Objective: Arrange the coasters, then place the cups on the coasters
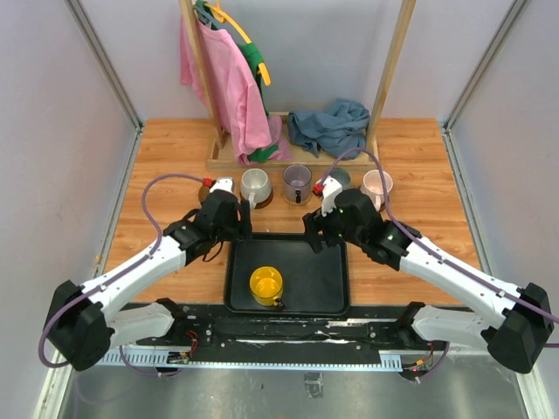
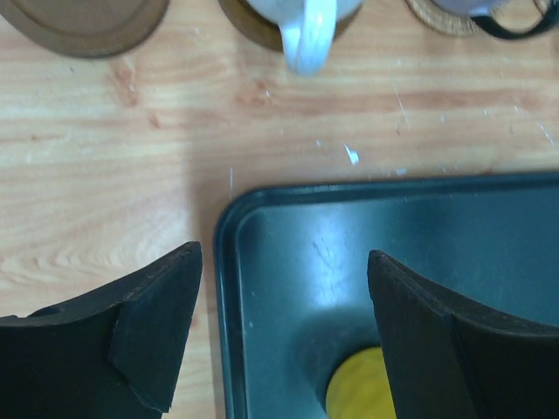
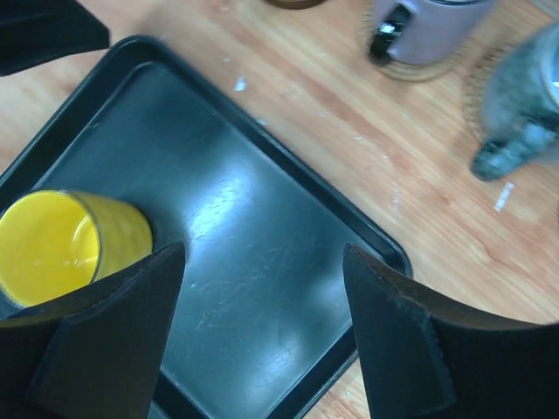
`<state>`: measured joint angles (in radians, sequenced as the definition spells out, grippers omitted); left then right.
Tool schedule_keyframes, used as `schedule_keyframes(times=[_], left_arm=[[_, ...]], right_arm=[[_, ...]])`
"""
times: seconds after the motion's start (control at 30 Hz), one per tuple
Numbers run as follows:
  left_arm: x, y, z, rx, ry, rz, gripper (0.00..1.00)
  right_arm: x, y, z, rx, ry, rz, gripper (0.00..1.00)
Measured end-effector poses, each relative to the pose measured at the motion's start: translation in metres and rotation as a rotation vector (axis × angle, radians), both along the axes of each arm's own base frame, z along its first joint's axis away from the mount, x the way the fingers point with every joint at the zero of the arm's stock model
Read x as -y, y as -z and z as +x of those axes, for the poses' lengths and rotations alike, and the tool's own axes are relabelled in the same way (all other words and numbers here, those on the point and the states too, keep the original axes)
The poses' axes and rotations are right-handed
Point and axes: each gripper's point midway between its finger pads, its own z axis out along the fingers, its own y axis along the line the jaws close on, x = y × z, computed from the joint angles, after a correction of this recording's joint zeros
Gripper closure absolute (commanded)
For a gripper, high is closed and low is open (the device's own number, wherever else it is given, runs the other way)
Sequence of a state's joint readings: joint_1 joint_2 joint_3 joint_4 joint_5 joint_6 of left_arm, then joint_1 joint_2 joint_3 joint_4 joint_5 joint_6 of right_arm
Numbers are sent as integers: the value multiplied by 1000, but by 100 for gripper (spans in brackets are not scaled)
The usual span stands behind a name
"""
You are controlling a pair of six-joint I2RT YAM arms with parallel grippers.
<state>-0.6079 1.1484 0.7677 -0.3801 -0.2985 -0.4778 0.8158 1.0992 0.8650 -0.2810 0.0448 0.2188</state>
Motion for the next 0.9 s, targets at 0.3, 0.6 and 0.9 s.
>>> schedule_keyframes(times=[0.3, 0.6, 0.9], left_arm=[[-17, 7, -42, 0, -81, -85, 20], [-33, 13, -59, -11, -164, -116, 19], [-39, 21, -66, -21, -194, -130, 19]], right_arm=[[-61, 10, -47, -9, -395, -52, 28], [-105, 35, -67, -43, -609, -140, 33], [-125, 62, -70, -109, -719, -198, 37]])
